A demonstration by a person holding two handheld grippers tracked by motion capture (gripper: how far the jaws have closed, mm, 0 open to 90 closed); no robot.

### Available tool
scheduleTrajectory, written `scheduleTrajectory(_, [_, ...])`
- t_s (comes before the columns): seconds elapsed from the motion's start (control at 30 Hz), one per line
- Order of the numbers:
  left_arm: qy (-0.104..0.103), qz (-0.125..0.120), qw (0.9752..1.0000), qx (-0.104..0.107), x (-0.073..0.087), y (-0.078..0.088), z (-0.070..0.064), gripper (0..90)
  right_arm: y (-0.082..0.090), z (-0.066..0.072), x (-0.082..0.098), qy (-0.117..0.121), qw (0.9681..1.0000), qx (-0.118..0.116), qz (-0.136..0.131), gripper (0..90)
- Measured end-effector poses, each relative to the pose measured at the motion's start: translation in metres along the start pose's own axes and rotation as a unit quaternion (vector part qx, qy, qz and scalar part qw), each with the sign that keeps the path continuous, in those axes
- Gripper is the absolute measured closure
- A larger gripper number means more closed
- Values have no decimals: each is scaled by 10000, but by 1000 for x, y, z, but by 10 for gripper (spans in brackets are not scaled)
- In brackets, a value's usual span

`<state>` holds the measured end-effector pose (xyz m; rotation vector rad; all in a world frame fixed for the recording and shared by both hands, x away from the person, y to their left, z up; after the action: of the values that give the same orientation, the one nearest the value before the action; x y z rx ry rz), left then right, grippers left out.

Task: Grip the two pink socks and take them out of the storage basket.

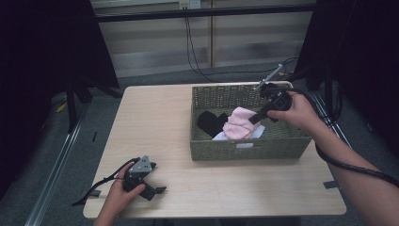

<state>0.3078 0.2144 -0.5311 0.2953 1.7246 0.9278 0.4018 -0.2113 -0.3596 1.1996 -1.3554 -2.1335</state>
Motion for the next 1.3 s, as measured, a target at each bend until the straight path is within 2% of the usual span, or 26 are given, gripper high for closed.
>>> scheduleTrajectory(0.13, [2, -8, 10000, 16, 0, 0, 0, 0, 3, 5, 0, 59, 10000, -34, 33, 833])
scheduleTrajectory(0.17, [-3, 3, 10000, 0, 0, 0, 0, 0, 4, 11, 0, 116, 9999, -61, 65, 832])
scheduleTrajectory(0.37, [7, -25, 10000, 18, 0, 0, 0, 0, 4, 22, 0, 294, 9994, -135, 103, 832])
scheduleTrajectory(0.57, [0, -4, 10000, 2, 0, 0, 0, 0, 7, 41, -2, 531, 9982, -277, 81, 831])
scheduleTrajectory(0.87, [13, -20, 10000, 18, 0, 0, 0, 0, 8, 58, 2, 724, 9962, -479, -84, 829])
scheduleTrajectory(0.93, [15, -17, 10000, 19, 0, 0, 0, 0, 8, 65, 5, 818, 9950, -557, -138, 829])
scheduleTrajectory(1.3, [15, -3, 10000, 4, 0, 0, 0, 0, -4, 85, 15, 1019, 9915, -797, -126, 829])
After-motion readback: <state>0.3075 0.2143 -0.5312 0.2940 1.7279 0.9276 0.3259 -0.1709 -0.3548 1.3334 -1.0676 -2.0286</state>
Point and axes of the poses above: each handheld gripper's, and its own axes: y roughly backward along the jaws, x roughly out of its underside, z roughly to its left, the point moved 3 cm from there along -y, roughly forward along the jaws, and after that the axes turned 5 degrees about y, right-handed, at the moved point
